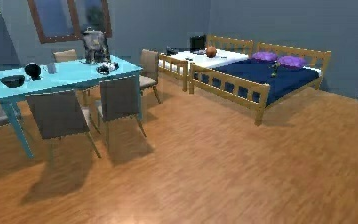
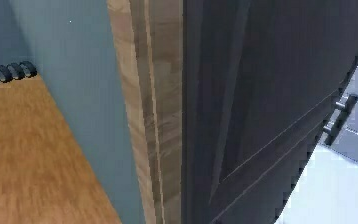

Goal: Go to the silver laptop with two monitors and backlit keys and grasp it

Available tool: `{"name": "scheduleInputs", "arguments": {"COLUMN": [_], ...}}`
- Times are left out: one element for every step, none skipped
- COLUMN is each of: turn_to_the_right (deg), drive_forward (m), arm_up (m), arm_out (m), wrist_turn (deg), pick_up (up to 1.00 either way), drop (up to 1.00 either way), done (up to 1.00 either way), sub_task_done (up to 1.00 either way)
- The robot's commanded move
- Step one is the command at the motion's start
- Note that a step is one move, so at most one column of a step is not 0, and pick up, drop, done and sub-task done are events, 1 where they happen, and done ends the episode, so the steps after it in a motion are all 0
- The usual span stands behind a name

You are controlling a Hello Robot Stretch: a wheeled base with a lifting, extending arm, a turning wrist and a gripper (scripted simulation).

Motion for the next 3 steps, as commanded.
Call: {"name": "scheduleInputs", "arguments": {"turn_to_the_right": [0.0,0.0,0.0], "drive_forward": [1.0,1.0,1.0], "arm_up": [0.0,0.0,0.0], "arm_out": [0.0,0.0,0.0], "wrist_turn": [0.0,0.0,0.0], "pick_up": [0.0,0.0,0.0], "drop": [0.0,0.0,0.0], "done": [0.0,0.0,0.0], "sub_task_done": [0.0,0.0,0.0]}}
